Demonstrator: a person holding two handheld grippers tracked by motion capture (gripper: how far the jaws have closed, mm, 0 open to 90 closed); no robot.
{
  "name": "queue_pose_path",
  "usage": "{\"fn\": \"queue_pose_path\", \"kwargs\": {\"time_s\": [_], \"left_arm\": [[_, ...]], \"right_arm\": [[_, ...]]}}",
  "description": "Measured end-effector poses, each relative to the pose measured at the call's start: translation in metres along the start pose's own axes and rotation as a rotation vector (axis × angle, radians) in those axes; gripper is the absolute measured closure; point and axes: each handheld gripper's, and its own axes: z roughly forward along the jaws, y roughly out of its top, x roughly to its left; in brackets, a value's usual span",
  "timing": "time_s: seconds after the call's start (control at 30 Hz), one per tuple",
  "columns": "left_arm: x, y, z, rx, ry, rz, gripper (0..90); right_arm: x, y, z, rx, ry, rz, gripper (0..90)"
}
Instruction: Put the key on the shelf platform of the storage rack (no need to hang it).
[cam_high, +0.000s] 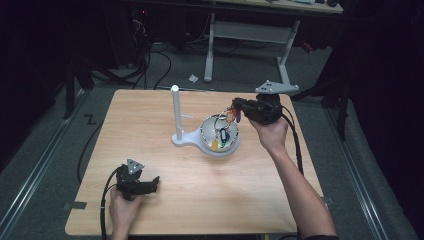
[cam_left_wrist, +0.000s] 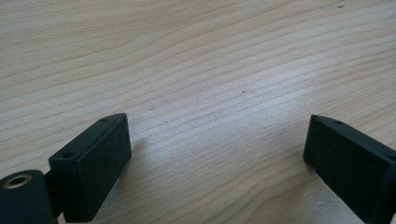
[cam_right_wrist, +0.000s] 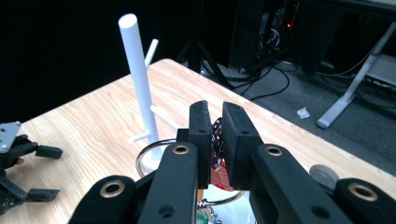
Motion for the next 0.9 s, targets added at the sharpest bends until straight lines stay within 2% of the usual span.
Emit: {"fn": "queue_pose_path", "kwargs": {"time_s": [0.1,0.27,0.3,0.37,0.47,0.6,0.77,0.9], "left_arm": [[0.000,0.000,0.000,-0.001,0.001,-0.001,7.9],[0.000,0.000,0.000,0.000,-0.003,0.004,7.9],[-0.001,0.000,0.000,0.002,0.004,-0.010,7.9],[0.000,0.000,0.000,0.000,-0.004,0.005,7.9],[0.000,0.000,0.000,0.003,0.000,-0.001,7.9],[0.001,0.000,0.000,0.000,-0.006,0.011,8.0],[0.000,0.000,0.000,0.002,-0.001,0.000,7.9],[0.001,0.000,0.000,0.000,-0.006,0.010,8.0]], "right_arm": [[0.000,-0.004,0.005,0.010,-0.006,0.003,83.3],[-0.005,-0.004,0.008,-0.003,-0.007,0.031,83.3],[-0.007,-0.002,0.008,-0.011,-0.014,0.033,83.4],[-0.008,0.001,0.006,-0.020,-0.019,0.033,83.4],[-0.010,0.006,0.004,-0.026,-0.029,0.036,83.4],[-0.012,0.010,0.002,-0.036,-0.036,0.037,83.3],[-0.011,0.003,0.008,-0.009,-0.039,0.032,83.4],[-0.012,-0.005,0.014,0.010,-0.034,0.044,83.3]]}}
